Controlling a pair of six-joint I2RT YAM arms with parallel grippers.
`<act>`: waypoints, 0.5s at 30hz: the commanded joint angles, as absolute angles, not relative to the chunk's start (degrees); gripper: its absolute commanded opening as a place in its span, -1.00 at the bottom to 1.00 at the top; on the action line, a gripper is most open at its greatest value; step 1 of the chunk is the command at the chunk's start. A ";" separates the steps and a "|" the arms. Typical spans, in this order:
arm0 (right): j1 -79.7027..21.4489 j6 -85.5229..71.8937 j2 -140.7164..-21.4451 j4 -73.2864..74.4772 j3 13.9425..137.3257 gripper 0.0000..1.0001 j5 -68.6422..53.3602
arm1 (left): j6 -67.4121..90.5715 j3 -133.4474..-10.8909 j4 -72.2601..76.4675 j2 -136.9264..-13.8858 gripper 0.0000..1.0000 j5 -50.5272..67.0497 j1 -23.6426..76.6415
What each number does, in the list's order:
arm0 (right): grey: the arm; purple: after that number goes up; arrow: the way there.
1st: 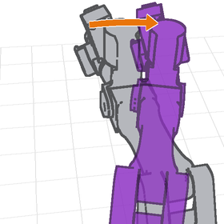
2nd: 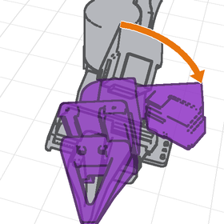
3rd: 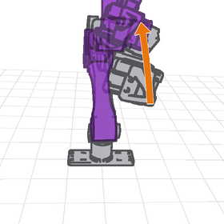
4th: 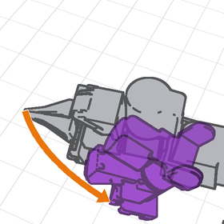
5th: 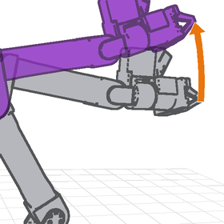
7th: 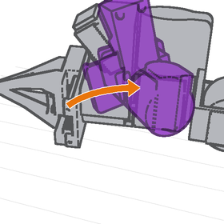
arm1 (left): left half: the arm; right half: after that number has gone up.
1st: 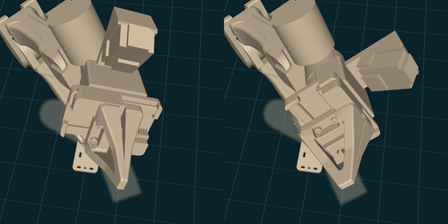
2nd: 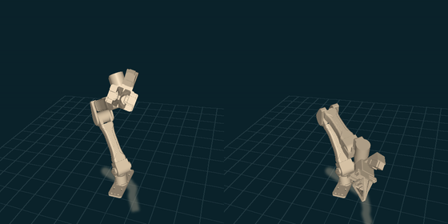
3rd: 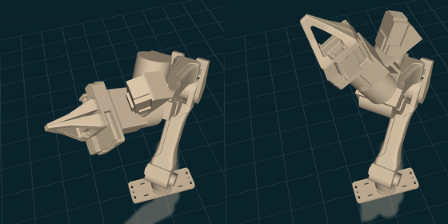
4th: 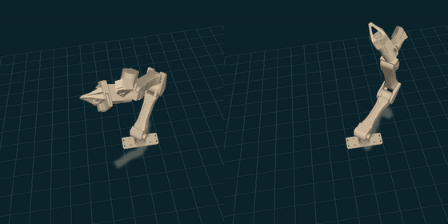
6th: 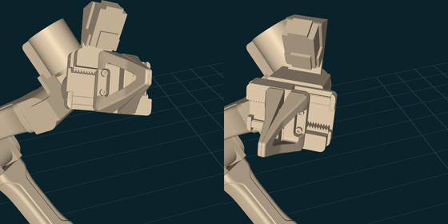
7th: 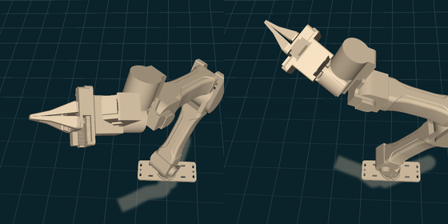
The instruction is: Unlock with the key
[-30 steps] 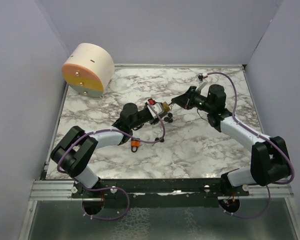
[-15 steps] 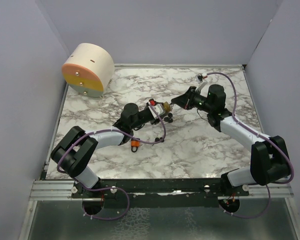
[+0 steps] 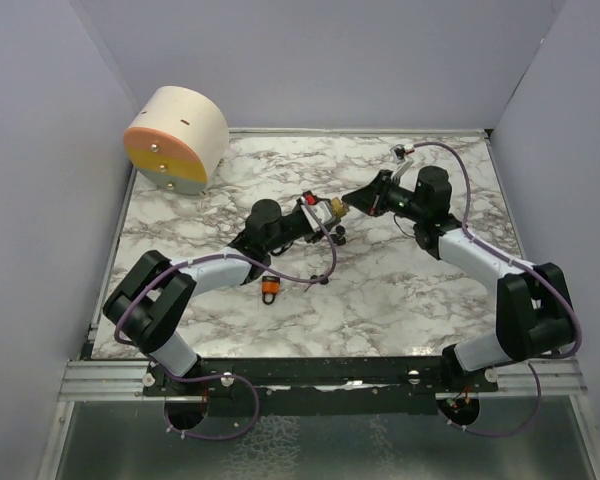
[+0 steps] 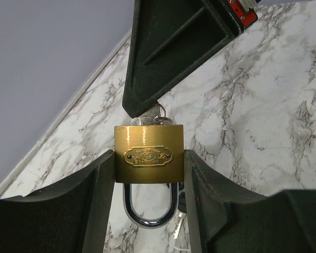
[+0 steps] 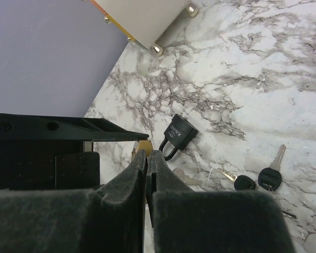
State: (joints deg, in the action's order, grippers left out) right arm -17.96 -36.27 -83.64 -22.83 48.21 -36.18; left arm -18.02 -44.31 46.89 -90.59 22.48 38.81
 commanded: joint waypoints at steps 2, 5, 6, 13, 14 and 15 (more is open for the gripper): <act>-18.71 -37.49 -86.58 -21.71 49.02 -0.98 -41.38 | -19.65 -50.61 56.26 -90.40 -1.00 23.60 40.18; -18.72 -37.77 -86.86 -21.88 49.05 -0.98 -41.56 | -19.95 -51.30 56.34 -90.88 -1.00 22.89 40.65; -18.72 -37.79 -86.97 -21.87 49.13 -0.98 -41.60 | -19.91 -51.58 56.41 -90.96 -1.00 22.54 40.75; -18.71 -38.41 -88.53 -21.08 49.65 -0.98 -41.85 | -19.01 -52.19 56.43 -91.20 -1.00 17.84 41.51; -18.72 -38.63 -88.98 -20.64 49.99 -0.98 -41.84 | -18.96 -52.06 56.47 -91.07 -1.00 16.42 41.89; -18.72 -38.83 -89.55 -19.86 50.37 -0.98 -41.87 | -19.02 -51.89 56.44 -90.95 -1.00 14.90 42.25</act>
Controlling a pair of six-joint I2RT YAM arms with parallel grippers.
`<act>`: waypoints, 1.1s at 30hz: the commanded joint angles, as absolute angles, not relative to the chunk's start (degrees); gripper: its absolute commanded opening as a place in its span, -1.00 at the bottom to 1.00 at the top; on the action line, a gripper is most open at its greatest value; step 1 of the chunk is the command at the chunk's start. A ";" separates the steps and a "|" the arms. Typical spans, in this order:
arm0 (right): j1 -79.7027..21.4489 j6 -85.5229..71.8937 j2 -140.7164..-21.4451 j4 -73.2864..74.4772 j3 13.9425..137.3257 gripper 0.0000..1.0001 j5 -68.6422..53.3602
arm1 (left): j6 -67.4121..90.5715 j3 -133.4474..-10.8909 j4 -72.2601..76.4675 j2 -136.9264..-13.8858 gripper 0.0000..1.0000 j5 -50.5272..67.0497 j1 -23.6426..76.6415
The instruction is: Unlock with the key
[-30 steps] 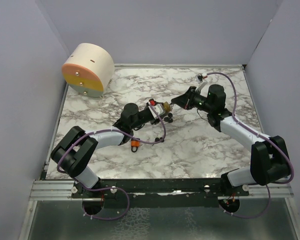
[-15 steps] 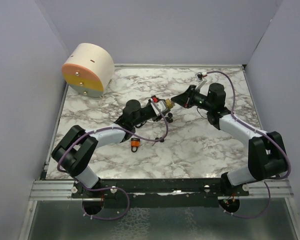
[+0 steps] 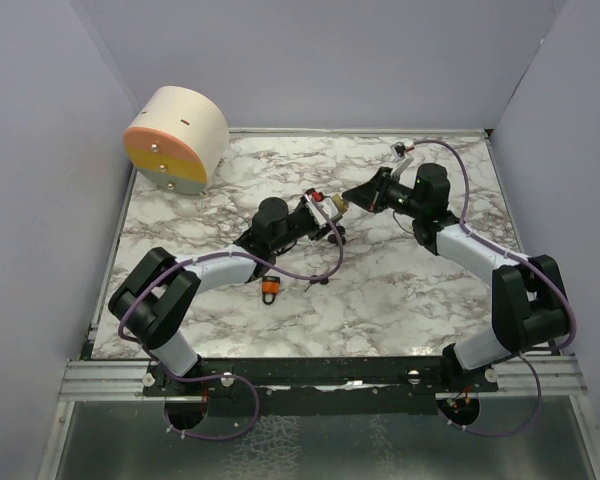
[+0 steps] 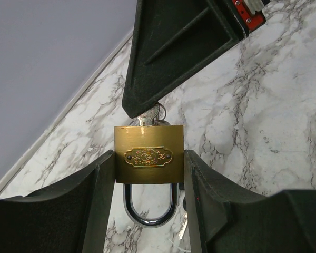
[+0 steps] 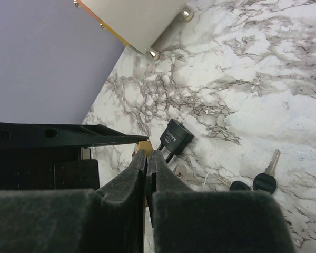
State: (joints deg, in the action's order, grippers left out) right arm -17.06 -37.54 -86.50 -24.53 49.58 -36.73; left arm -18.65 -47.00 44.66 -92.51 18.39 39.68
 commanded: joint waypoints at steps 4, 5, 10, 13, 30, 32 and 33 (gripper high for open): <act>-18.71 -40.18 -92.09 -16.88 52.94 -0.98 -41.95 | -20.59 -51.28 56.27 -90.68 -1.00 9.01 44.53; -18.72 -40.71 -92.82 -16.19 53.58 -0.98 -42.04 | -21.05 -51.26 56.12 -90.77 -1.00 7.33 45.15; -18.65 -42.73 -95.94 -13.20 56.57 -0.98 -42.54 | -21.87 -52.38 53.45 -91.50 -1.00 -0.19 47.88; -18.72 -43.25 -96.73 -11.79 57.72 -0.97 -42.59 | -22.09 -53.59 51.29 -92.21 -1.00 -3.46 49.03; -17.73 -44.41 -96.75 -13.57 59.29 -0.67 -43.22 | -21.90 -60.03 40.71 -96.62 -1.00 -13.47 51.27; -16.44 -45.17 -97.08 -14.66 60.69 -0.50 -44.17 | -20.20 -60.12 39.86 -96.67 -1.00 -13.39 50.73; -15.72 -45.45 -97.38 -14.87 61.72 -0.42 -44.89 | -19.25 -59.85 39.70 -96.63 -1.00 -13.09 50.32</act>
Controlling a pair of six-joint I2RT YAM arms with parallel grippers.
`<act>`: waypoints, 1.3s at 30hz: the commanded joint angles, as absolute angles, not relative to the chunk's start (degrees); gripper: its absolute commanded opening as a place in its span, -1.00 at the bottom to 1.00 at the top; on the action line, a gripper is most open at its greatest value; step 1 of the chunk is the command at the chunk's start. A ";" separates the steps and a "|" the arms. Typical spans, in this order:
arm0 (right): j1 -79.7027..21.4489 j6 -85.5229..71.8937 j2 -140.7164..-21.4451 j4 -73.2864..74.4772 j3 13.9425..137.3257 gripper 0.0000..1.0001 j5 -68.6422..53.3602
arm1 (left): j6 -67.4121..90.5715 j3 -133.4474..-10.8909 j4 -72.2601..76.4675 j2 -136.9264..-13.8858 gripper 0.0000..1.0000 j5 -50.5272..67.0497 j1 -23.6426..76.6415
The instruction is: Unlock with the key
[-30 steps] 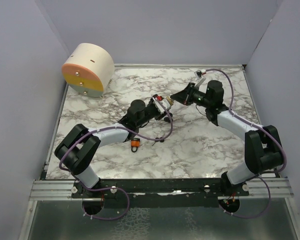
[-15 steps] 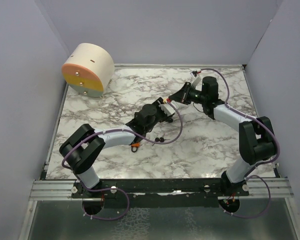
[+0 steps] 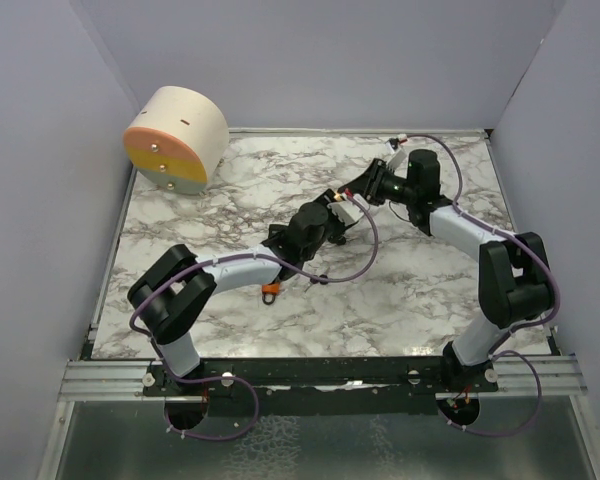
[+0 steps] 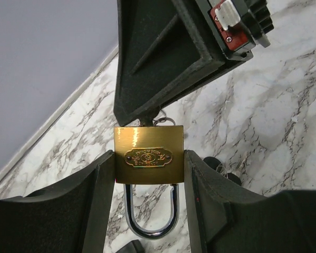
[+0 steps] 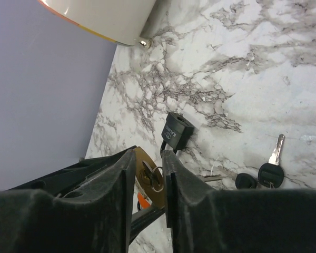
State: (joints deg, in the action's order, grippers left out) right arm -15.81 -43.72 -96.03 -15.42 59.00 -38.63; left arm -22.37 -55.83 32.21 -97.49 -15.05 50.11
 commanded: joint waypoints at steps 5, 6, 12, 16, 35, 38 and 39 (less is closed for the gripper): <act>-11.25 -47.23 -97.93 -16.48 65.18 0.00 -46.38 | -15.21 -58.20 39.36 -95.54 -1.00 -12.48 48.63; -10.18 -47.44 -97.87 -16.65 65.67 0.07 -46.36 | -14.23 -58.06 39.08 -95.35 -1.00 -12.60 48.22; -5.09 -44.64 -95.72 -12.61 67.09 0.36 -43.33 | -5.53 -60.29 33.15 -94.31 -1.00 -13.69 44.87; -4.31 -38.14 -93.71 -6.09 66.73 0.47 -39.29 | 2.30 -64.26 26.78 -94.67 -1.00 -13.80 42.06; -10.31 -37.18 -89.38 -15.14 53.28 0.86 -43.23 | 29.34 -74.89 21.18 -101.30 -1.00 -16.13 39.95; -11.66 -38.98 -91.24 -16.67 54.03 0.88 -43.71 | 29.93 -74.88 21.23 -101.34 -1.00 -16.31 40.16; -11.97 -39.42 -91.82 -17.42 54.12 0.89 -43.93 | 30.04 -74.95 21.31 -101.34 -1.00 -16.16 40.22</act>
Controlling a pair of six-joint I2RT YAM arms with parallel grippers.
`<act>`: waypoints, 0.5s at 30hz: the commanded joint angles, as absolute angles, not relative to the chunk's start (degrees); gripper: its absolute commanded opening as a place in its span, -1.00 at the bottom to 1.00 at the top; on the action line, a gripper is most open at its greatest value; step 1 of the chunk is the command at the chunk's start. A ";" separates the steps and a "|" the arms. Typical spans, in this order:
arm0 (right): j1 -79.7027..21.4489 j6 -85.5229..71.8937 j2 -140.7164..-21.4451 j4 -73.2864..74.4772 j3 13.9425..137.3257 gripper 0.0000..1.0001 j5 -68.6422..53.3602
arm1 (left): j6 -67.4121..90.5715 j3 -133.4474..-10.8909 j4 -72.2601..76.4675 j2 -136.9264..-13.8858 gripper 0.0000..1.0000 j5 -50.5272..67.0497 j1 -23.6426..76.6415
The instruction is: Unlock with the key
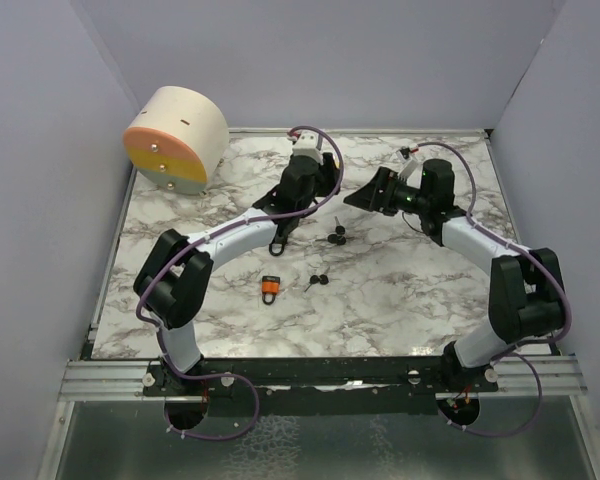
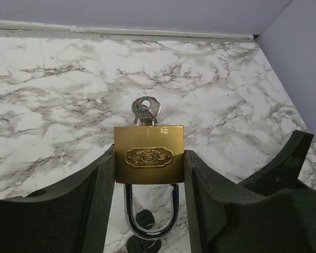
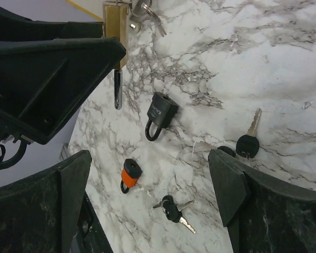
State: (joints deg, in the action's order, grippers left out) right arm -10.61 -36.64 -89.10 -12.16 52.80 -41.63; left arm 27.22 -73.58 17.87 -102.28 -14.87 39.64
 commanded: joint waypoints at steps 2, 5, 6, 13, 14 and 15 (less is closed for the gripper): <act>-12.60 -40.23 -92.93 -18.22 54.65 0.90 -43.87 | 30.33 -75.04 21.59 -101.34 -1.00 -15.89 40.48; -13.03 -41.37 -94.21 -19.25 55.20 0.92 -43.61 | 30.93 -75.14 21.79 -101.19 -1.00 -14.95 40.74; -13.00 -41.80 -94.51 -19.90 55.20 0.93 -43.62 | 31.13 -75.12 21.82 -101.18 -1.00 -14.68 40.77; -13.06 -44.44 -97.26 -23.10 56.61 0.96 -44.81 | 31.67 -74.23 22.23 -99.96 -1.00 -13.83 41.61; -13.09 -44.72 -97.63 -23.42 56.90 0.96 -44.82 | 31.77 -74.00 22.24 -99.69 -1.00 -13.74 41.65; -13.02 -45.08 -98.07 -23.68 57.06 0.96 -44.79 | 31.97 -73.70 22.30 -99.41 -1.00 -13.71 41.66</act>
